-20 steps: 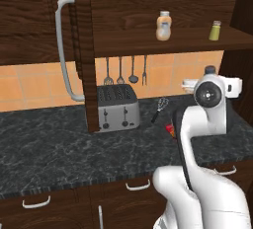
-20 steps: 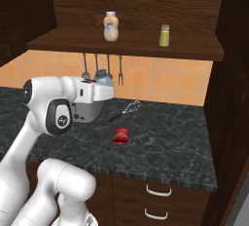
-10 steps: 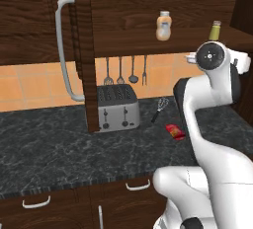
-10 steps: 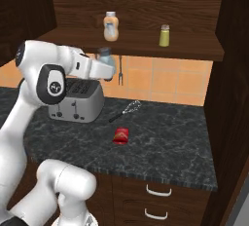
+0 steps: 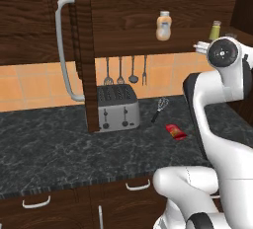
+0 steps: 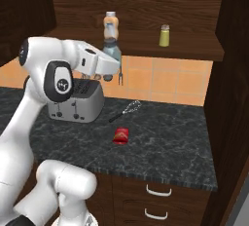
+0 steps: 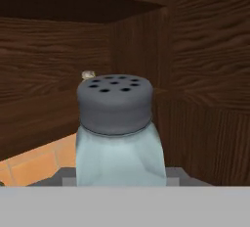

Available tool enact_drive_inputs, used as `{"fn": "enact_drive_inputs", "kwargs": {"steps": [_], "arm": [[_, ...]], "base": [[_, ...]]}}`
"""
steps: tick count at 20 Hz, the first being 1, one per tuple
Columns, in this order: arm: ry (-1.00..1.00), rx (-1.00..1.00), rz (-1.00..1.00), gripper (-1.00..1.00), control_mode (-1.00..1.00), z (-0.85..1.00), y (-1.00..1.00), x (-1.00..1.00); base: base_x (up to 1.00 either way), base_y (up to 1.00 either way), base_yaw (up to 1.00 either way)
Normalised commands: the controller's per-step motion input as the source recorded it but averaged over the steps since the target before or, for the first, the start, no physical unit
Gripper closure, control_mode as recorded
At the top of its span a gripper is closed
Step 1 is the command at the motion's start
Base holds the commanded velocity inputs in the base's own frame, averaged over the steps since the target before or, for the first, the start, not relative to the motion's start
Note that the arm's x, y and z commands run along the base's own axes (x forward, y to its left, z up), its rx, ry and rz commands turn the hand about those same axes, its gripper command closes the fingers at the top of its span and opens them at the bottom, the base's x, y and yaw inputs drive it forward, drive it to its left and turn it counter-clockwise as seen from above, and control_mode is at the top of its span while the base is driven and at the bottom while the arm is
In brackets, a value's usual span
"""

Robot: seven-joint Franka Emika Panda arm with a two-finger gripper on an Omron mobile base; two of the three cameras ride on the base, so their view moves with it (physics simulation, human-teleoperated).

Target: Put the shaker and condiment bottle from the counter next to their counterparts in the cabinet.

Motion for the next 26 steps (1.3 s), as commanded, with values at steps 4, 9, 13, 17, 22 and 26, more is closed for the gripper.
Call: {"fn": "enact_drive_inputs", "kwargs": {"steps": [4, 9, 13, 17, 22, 26], "arm": [[-0.13, -0.06, 0.0, 1.0, -1.0, 0.05, -0.09, 0.11], [-0.02, -0.01, 0.0, 1.0, -1.0, 0.13, -0.17, 0.18], [0.02, 0.0, -0.04, 1.0, -1.0, 0.47, -0.05, 0.19], [0.1, 0.0, -0.06, 1.0, -1.0, 0.54, 0.0, 0.27], [0.08, 0.0, -0.05, 1.0, -1.0, 0.15, -0.1, 0.43], [0.02, 0.02, 0.0, 1.0, -1.0, 0.0, -0.33, 0.71]], "base": [[0.0, 0.0, 0.0], [0.0, 0.0, 0.0], [0.0, 0.0, 0.0], [0.0, 0.0, 0.0], [0.0, 0.0, 0.0], [0.0, 0.0, 0.0]]}}
